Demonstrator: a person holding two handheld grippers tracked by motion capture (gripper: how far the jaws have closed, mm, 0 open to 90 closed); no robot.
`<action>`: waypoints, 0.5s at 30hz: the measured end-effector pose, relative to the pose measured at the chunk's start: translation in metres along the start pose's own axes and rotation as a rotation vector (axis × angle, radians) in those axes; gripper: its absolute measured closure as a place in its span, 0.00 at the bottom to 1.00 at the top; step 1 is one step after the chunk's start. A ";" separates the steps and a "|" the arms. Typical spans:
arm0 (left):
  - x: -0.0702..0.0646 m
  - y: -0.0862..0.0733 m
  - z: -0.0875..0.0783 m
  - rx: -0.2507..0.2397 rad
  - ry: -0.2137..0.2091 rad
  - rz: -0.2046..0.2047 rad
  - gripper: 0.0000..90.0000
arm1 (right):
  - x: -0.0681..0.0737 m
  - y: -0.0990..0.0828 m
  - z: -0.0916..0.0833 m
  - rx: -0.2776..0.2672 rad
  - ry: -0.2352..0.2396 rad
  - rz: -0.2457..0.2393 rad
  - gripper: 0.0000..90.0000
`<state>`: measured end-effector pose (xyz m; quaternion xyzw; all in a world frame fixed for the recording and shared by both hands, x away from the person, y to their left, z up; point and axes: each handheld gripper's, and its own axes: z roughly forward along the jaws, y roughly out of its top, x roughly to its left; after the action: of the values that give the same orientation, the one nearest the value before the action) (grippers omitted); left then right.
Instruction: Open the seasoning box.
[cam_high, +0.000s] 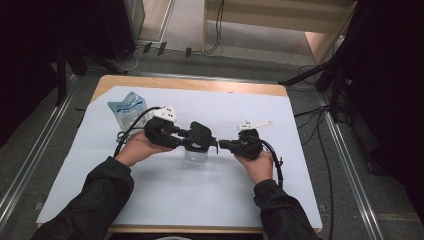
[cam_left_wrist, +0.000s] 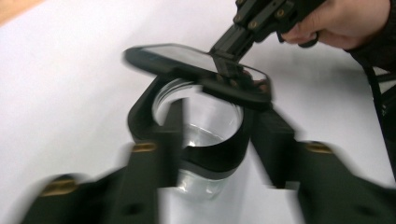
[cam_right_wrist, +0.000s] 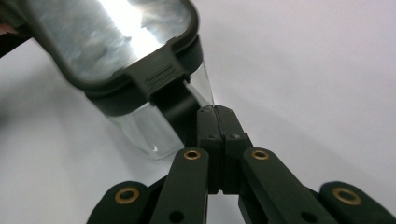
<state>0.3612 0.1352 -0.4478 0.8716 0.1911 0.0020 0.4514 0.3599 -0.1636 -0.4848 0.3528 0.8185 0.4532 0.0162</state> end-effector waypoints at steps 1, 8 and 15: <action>0.000 0.000 0.001 0.008 -0.010 0.002 0.81 | 0.000 0.000 0.000 0.002 0.002 0.000 1.00; -0.006 0.006 0.003 0.016 -0.019 0.002 0.97 | 0.005 -0.001 0.002 0.010 0.008 0.005 1.00; -0.009 0.015 0.003 0.040 -0.062 -0.054 1.00 | 0.004 -0.004 0.001 0.008 0.016 0.021 1.00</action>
<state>0.3585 0.1222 -0.4365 0.8746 0.2006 -0.0410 0.4395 0.3548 -0.1616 -0.4867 0.3578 0.8168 0.4526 0.0035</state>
